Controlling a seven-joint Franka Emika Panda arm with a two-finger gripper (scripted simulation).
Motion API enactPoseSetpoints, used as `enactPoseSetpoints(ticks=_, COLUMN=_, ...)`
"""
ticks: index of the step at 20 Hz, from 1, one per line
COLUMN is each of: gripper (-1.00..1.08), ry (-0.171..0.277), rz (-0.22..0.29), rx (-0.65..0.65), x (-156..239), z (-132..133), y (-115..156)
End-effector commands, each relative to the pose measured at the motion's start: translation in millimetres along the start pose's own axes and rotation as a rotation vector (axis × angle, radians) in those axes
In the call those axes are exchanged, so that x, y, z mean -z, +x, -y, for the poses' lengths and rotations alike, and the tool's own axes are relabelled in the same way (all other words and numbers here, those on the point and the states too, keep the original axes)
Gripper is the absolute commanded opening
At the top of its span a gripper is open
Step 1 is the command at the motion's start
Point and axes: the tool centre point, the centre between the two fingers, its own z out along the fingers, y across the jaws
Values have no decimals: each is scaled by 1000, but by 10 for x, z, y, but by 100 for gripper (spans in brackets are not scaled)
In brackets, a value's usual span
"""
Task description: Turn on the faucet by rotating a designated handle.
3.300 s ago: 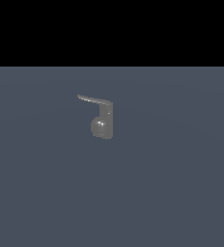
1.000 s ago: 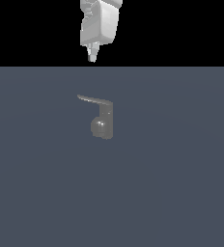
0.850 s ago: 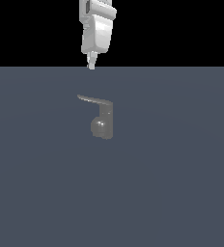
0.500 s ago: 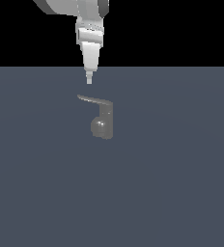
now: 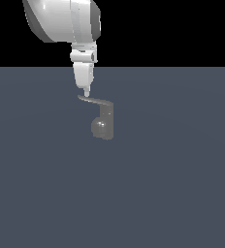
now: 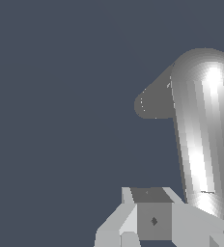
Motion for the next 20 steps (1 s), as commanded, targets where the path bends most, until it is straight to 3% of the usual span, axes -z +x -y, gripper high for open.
enactPoseSetpoints(ticks=1, gripper=-100, ry=6, rz=-13, rx=-24, x=-68, z=41, y=-19)
enactPoseSetpoints(ticks=11, gripper=-100, ry=10, rz=-24, rx=-43, x=-134, z=72, y=-42)
enactPoseSetpoints(ticks=20, gripper=-100, ry=10, rz=-24, rx=-43, x=-138, z=-146, y=-91)
